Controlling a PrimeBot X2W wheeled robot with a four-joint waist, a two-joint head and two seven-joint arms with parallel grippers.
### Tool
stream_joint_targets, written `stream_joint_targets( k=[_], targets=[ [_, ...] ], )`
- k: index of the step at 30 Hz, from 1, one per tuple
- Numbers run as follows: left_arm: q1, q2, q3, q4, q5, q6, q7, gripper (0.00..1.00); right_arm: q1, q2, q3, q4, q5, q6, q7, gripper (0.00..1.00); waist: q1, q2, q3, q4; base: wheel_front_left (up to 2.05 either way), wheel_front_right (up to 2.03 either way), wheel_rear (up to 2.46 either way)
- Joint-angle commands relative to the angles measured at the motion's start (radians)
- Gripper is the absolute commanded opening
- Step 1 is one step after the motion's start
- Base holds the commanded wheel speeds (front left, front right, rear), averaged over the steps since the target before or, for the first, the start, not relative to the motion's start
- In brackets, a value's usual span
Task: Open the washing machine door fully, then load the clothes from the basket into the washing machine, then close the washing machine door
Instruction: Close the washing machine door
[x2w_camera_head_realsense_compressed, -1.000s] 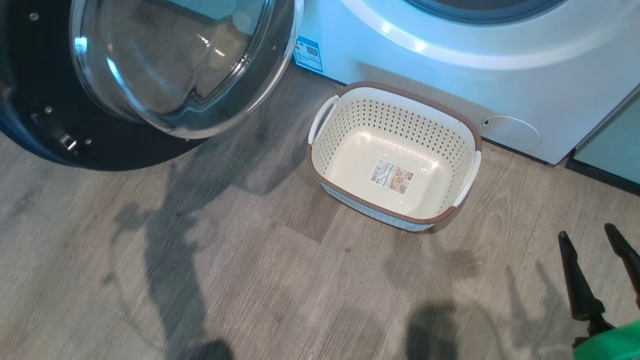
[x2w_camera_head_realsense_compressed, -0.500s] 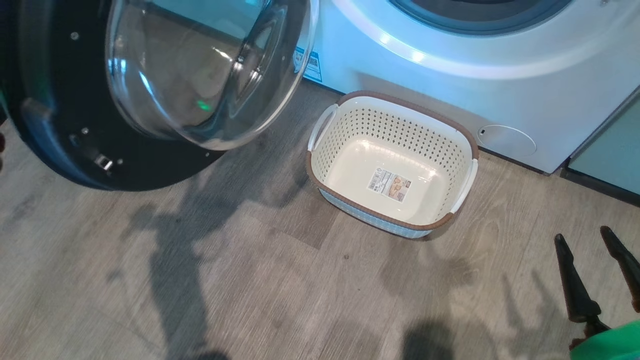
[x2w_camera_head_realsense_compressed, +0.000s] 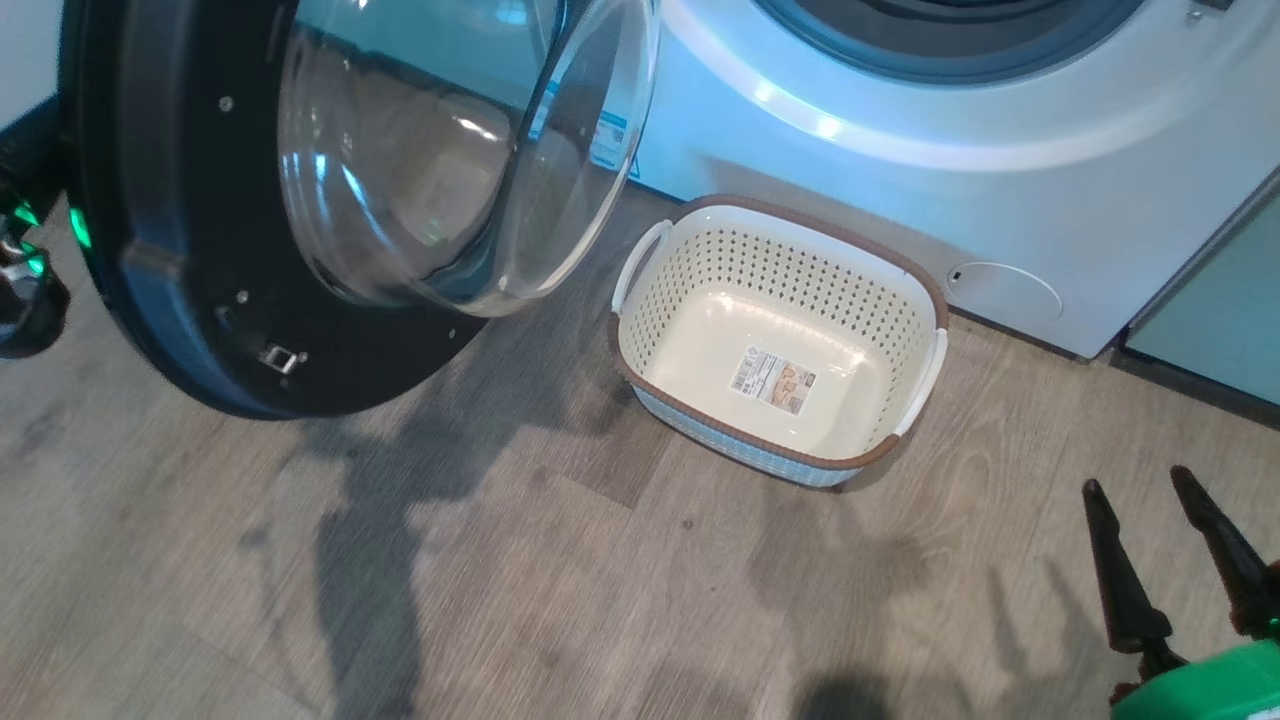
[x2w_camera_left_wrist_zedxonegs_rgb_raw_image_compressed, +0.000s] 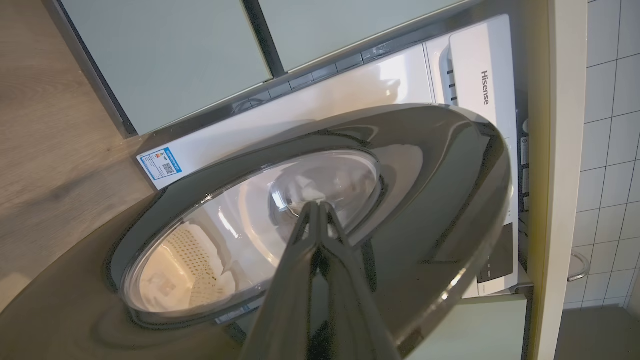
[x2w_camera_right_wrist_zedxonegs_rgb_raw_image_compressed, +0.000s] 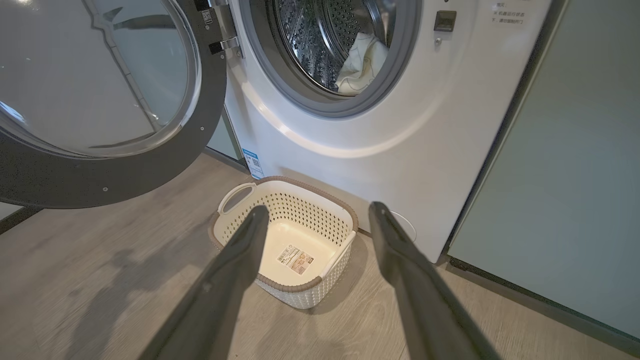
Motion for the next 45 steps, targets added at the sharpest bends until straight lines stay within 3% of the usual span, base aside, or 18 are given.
stream_joint_targets(
  k=[1,16,31,45],
  targets=[
    [-0.01,0.051,0.029,-0.038,-0.01,-0.008,0.013,0.0,-0.033,-0.003,0.021,-0.024,0.004,-0.003,-0.014,1.0,0.0,0.0,-0.006,-0.003,0.0,0.0,0.0],
    [0.072,0.027,-0.012,-0.175,-0.026,0.003,0.094,0.0,-0.063,0.044,0.049,0.064,0.016,-0.003,-0.07,1.0,0.0,0.0,-0.064,-0.062,0.0,0.0,0.0],
    [0.12,-0.01,-0.047,-0.29,-0.047,0.012,0.148,0.0,-0.077,0.08,0.061,0.131,0.025,-0.003,-0.115,1.0,0.0,0.0,-0.102,-0.185,0.0,0.0,0.0],
    [0.127,-0.074,-0.067,-0.332,-0.034,0.01,0.115,0.0,-0.092,0.093,0.071,0.167,0.032,-0.003,-0.143,1.0,0.0,0.0,-0.101,-0.318,0.0,0.0,0.0]
  ],
)
